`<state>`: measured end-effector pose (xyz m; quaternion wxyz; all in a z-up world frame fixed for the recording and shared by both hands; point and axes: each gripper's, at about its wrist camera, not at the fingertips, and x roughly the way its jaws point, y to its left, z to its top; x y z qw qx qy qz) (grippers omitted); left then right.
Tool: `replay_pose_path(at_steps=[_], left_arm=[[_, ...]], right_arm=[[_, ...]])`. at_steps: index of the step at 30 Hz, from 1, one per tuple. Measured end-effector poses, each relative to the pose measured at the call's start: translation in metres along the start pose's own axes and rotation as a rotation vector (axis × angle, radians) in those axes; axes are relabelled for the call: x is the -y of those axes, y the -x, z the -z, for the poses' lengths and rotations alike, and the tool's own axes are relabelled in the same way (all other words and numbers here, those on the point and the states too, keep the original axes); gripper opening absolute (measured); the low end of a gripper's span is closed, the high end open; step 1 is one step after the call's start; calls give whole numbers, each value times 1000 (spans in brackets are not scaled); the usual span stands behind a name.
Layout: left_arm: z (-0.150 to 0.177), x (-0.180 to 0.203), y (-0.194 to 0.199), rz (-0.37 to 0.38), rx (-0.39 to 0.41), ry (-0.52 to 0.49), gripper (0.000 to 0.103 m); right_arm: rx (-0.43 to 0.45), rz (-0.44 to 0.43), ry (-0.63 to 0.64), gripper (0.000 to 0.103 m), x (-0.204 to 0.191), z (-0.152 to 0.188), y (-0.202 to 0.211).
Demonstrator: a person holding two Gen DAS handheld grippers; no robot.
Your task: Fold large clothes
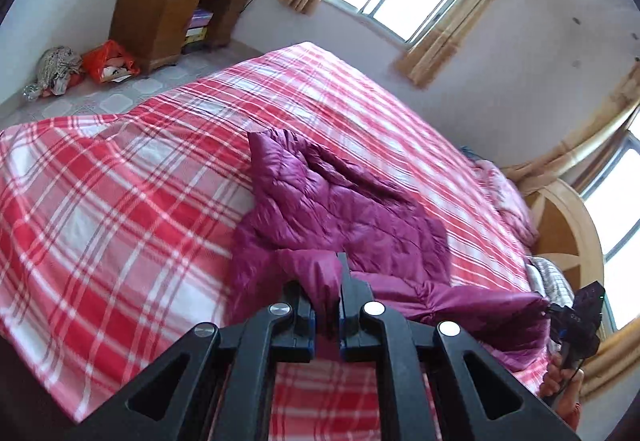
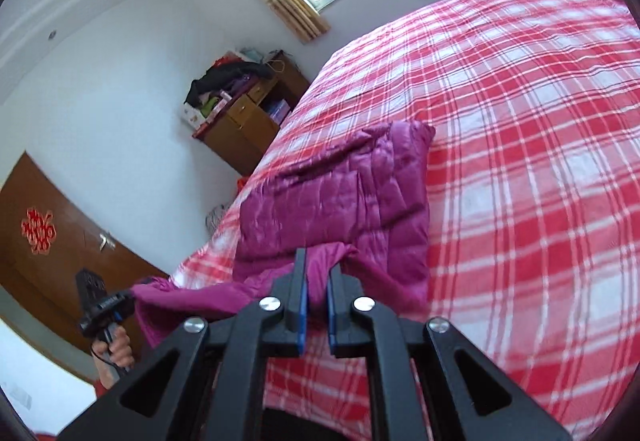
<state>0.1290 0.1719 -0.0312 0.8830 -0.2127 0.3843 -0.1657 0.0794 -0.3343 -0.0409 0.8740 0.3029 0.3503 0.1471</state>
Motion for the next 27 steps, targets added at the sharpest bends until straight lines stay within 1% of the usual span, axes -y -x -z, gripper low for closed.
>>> replay_pose_path(at_steps=[4, 6, 10, 11, 13, 15, 17, 20, 21, 23, 24, 25, 26, 27], left_arm=[[-31, 1, -59, -107, -28, 4, 7], [-43, -2, -93, -164, -61, -1, 7], [-55, -17, -144, -251, -116, 12, 7], [-56, -21, -154, -265, -129, 22, 9], [-57, -32, -173, -292, -158, 63, 10], [-58, -42, -186, -263, -192, 105, 10], [-62, -48, -190, -218, -205, 122, 10], [-70, -47, -183, -122, -200, 77, 11], [-74, -48, -176, -76, -198, 48, 11], [-83, -51, -166, -15, -202, 31, 15], [-88, -55, -153, 19, -185, 31, 18], [-91, -55, -145, 29, -158, 29, 25], [-93, -57, -132, 16, -113, 18, 38], [-95, -58, -118, -25, -47, -1, 47]], right_arm=[[-28, 60, -45, 10, 16, -38, -56], [-39, 85, -71, 10, 27, -52, -83], [-80, 146, -127, 10, 56, -63, -130], [-93, 159, -139, 10, 63, -63, -138], [-114, 176, -167, 10, 80, -62, -155], [-127, 170, -183, 10, 94, -60, -169], [-135, 156, -194, 11, 102, -58, -176], [-141, 155, -189, 11, 107, -54, -180], [-144, 156, -183, 12, 107, -54, -180], [-143, 156, -169, 12, 106, -53, -177], [-139, 157, -158, 13, 105, -53, -175], [-138, 161, -151, 14, 104, -53, -175], [-137, 163, -144, 16, 102, -54, -175], [-135, 164, -138, 18, 99, -54, -177]])
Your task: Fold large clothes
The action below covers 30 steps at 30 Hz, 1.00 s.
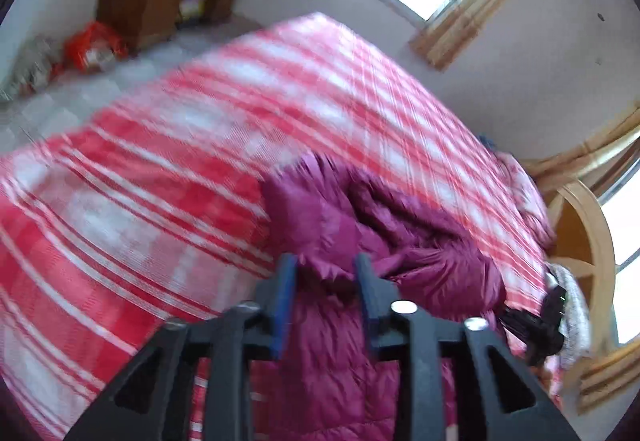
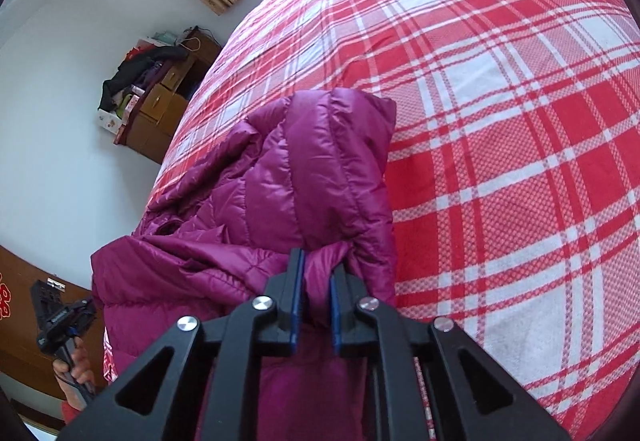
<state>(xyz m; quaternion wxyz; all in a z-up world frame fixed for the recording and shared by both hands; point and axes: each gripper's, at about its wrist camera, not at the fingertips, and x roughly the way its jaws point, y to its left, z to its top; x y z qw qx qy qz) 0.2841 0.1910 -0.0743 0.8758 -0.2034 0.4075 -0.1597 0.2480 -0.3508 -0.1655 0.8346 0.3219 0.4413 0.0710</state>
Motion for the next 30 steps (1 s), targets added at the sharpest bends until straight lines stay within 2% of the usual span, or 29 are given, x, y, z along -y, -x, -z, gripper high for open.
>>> replay_pose_path(at_steps=[1, 2, 3, 4, 5, 7, 9, 10, 11, 13, 17, 19, 22, 24, 26, 27, 28, 29, 30], left_arm=[[1, -1, 14, -42, 73, -18, 63], [3, -1, 27, -62, 136, -32, 70], [6, -2, 35, -54, 168, -41, 71], [10, -3, 40, -33, 177, -44, 71], [12, -5, 41, -19, 172, -41, 71], [23, -10, 36, -7, 133, -34, 71], [35, -13, 24, -24, 99, -38, 71], [38, -16, 15, -34, 90, -46, 71], [43, -17, 9, -42, 87, -52, 71], [53, -19, -1, -38, 84, -44, 71], [55, -5, -21, 13, 46, -37, 71], [53, 2, -31, 0, 25, -62, 71], [52, 9, -49, -19, -17, -97, 71], [53, 12, -57, -24, -38, -108, 71], [55, 11, -58, -17, -26, -104, 71], [56, 12, -55, -13, 2, -104, 69], [57, 13, -51, -11, 31, -112, 57], [58, 15, -48, -12, 49, -126, 39], [59, 20, -44, -23, 56, -148, 32]], right_arm=[[2, -6, 7, 22, -3, 0, 1], [8, -28, 8, 29, -5, -1, 0], [23, -79, 0, 34, -5, -3, 5], [54, -155, -23, 54, -4, -4, 16], [82, -196, -39, 79, -3, -5, 25], [177, -272, -50, 92, -3, -6, 55], [213, -277, -6, 92, -9, -6, 74], [223, -251, 39, 92, -14, -5, 82], [232, -210, 82, 92, -18, -2, 88], [230, -72, 186, 92, -26, 6, 89], [181, 107, 339, 92, -41, 15, 66], [179, 183, 425, 91, -51, 15, 50], [167, 244, 500, 88, -55, 13, 28], [144, 256, 516, 77, -56, 10, 10], [119, 265, 542, 61, -58, 10, -6], [107, 272, 565, 43, -60, 12, -13], [104, 279, 583, 27, -61, 14, -16], [112, 292, 595, 22, -63, 16, -17], [130, 310, 604, 19, -65, 20, -15]])
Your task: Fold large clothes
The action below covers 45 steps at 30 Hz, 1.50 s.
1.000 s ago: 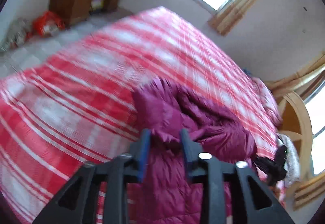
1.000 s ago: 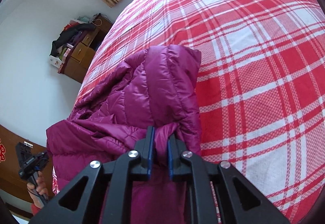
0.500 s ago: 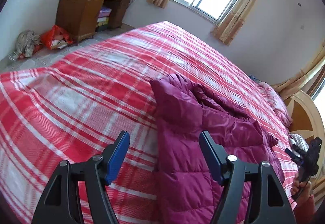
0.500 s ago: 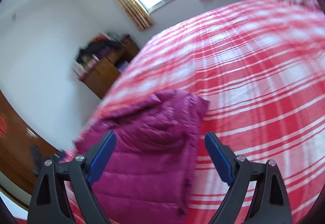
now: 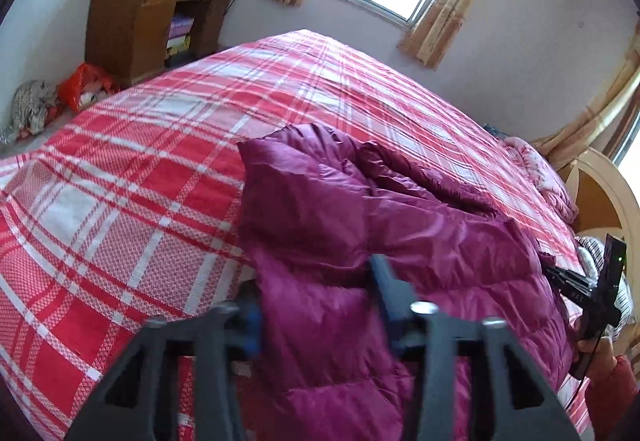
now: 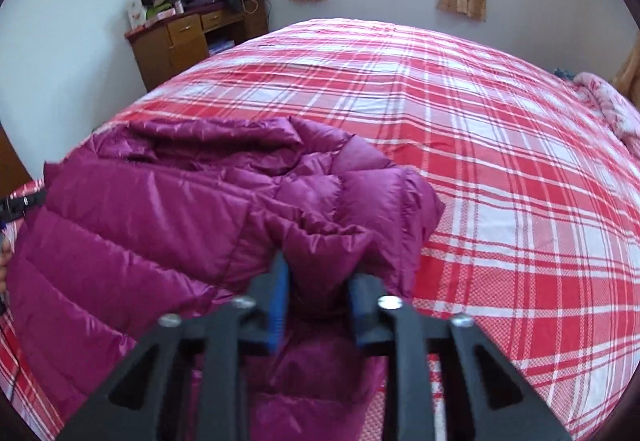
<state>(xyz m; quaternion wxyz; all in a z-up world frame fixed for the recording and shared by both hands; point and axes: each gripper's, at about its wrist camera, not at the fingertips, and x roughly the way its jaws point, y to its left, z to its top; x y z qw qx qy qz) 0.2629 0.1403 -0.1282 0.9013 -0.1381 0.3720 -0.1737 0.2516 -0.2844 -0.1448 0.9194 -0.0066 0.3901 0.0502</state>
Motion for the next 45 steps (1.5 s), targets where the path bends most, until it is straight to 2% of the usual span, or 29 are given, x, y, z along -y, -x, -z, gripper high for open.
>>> replay_pose_path(at_steps=[1, 2, 6, 10, 14, 16, 19, 22, 27, 29, 33, 40, 45], left_arm=[[1, 3, 2, -9, 13, -17, 19], [3, 7, 6, -10, 34, -35, 14], [15, 22, 34, 23, 116, -74, 9], [14, 37, 51, 33, 145, -95, 7], [-17, 47, 62, 39, 198, -64, 6], [-42, 52, 57, 3, 220, -52, 6], [-76, 53, 32, -54, 211, -43, 6], [-97, 51, -2, -119, 202, -32, 6], [-97, 43, -78, -288, 121, -43, 6], [-92, 37, -103, -326, 78, -52, 6], [-78, 15, -134, -314, -6, 6, 7], [-74, 10, -141, -303, -22, 60, 10], [-77, 18, -148, -355, -29, 28, 10]], right_arm=[[16, 18, 1, 16, -2, 2, 5], [35, 34, -4, 14, -4, 3, 11], [134, 62, -55, 14, -9, 14, 50], [196, 78, -77, 13, -13, 15, 80], [254, 102, -56, 13, -15, -14, 101], [275, 113, -53, 13, -13, -41, 101], [274, 142, -72, 13, -4, -82, 83], [243, 185, -116, 13, 7, -109, 45], [150, 262, -121, 11, 6, -114, -38], [109, 291, -110, 12, 5, -105, -66], [11, 223, -186, 13, 22, -82, -103], [-59, 167, -237, 19, 31, -79, -116], [-66, 181, -257, 20, 34, -83, -120]])
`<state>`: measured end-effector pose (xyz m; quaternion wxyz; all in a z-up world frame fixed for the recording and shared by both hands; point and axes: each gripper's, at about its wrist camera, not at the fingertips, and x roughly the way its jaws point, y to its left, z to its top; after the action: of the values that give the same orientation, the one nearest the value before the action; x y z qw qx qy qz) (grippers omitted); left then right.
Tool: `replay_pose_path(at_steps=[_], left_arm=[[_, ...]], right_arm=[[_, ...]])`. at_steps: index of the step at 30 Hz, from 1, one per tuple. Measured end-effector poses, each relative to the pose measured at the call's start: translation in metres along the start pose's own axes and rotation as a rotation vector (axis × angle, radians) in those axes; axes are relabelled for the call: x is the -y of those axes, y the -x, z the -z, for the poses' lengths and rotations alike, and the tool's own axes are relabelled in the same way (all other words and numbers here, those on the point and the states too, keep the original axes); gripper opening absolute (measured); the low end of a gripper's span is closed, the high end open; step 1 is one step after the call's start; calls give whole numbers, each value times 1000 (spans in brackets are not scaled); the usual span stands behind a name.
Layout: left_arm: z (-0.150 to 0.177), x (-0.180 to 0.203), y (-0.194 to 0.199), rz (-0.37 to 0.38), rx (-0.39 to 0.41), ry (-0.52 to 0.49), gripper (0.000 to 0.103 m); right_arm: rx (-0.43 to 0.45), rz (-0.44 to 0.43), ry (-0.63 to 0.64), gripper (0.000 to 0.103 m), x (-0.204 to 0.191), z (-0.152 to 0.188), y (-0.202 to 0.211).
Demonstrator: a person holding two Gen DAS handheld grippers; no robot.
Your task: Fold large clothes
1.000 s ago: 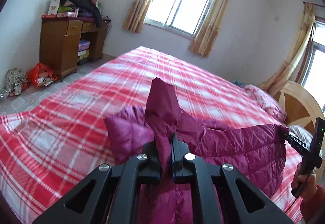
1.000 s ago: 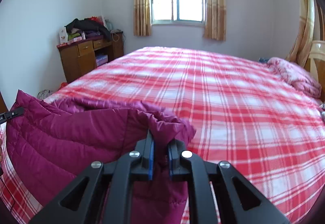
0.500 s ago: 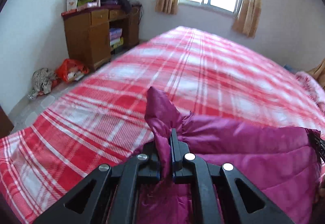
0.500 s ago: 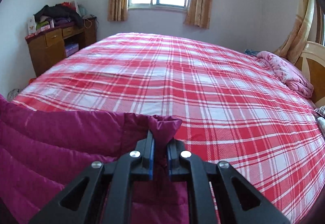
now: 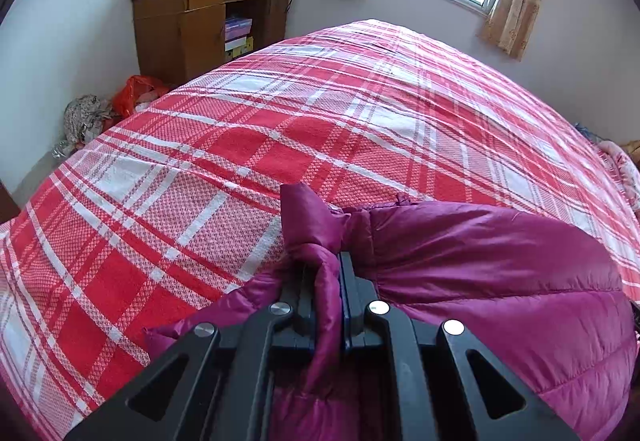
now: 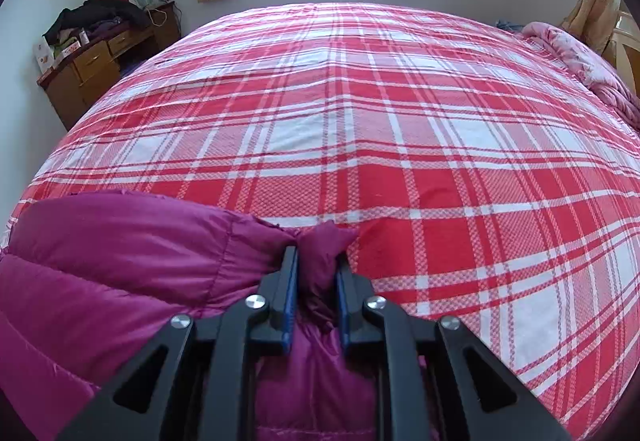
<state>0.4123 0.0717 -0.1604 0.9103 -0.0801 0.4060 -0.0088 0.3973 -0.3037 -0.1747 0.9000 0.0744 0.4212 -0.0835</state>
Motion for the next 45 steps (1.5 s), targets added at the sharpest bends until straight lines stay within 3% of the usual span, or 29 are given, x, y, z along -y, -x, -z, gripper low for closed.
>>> replay_pose_path(at_steps=[5, 8, 10, 12, 15, 18, 21, 24, 28, 31, 33, 35, 37, 39, 41, 45], left_arm=[[1, 3, 0, -26, 4, -19, 10], [1, 5, -1, -42, 5, -31, 10], [1, 6, -1, -49, 5, -37, 10], [1, 6, -1, -49, 7, -36, 10], [2, 10, -1, -63, 9, -47, 11], [2, 14, 3, -66, 12, -64, 11], [3, 2, 15, 9, -14, -32, 12], [4, -5, 38, 39, -43, -75, 13], [18, -6, 91, 54, 37, -75, 13], [47, 15, 121, 136, 63, -64, 14], [70, 44, 129, 209, 53, -112, 14], [87, 71, 130, 222, 64, -162, 14], [93, 87, 124, 227, 33, -165, 14], [96, 95, 118, 255, 19, -138, 14], [97, 102, 113, 245, 13, -146, 14], [104, 111, 102, 193, 17, -195, 14]], right_arm=[[11, 55, 39, 23, -6, -3, 7], [188, 182, 108, 23, -20, -3, 59], [259, 113, 127, 23, -35, 1, 96], [234, -9, 138, 23, -55, 10, 115], [142, -162, 174, 23, -89, 30, 109], [96, -146, 209, 23, -113, 52, 78], [91, -153, 203, 21, -108, 63, 56], [65, -172, 184, 21, -104, 60, 50], [59, -142, 209, 21, -109, 61, 50], [62, -128, 220, 21, -112, 61, 50], [59, -141, 210, 21, -110, 60, 49], [49, -157, 196, 21, -107, 58, 49], [33, -168, 188, 21, -103, 54, 60], [98, -186, 171, 21, -93, 56, 91], [146, -180, 166, 21, -79, 62, 120], [129, -132, 96, 21, -42, 82, 135]])
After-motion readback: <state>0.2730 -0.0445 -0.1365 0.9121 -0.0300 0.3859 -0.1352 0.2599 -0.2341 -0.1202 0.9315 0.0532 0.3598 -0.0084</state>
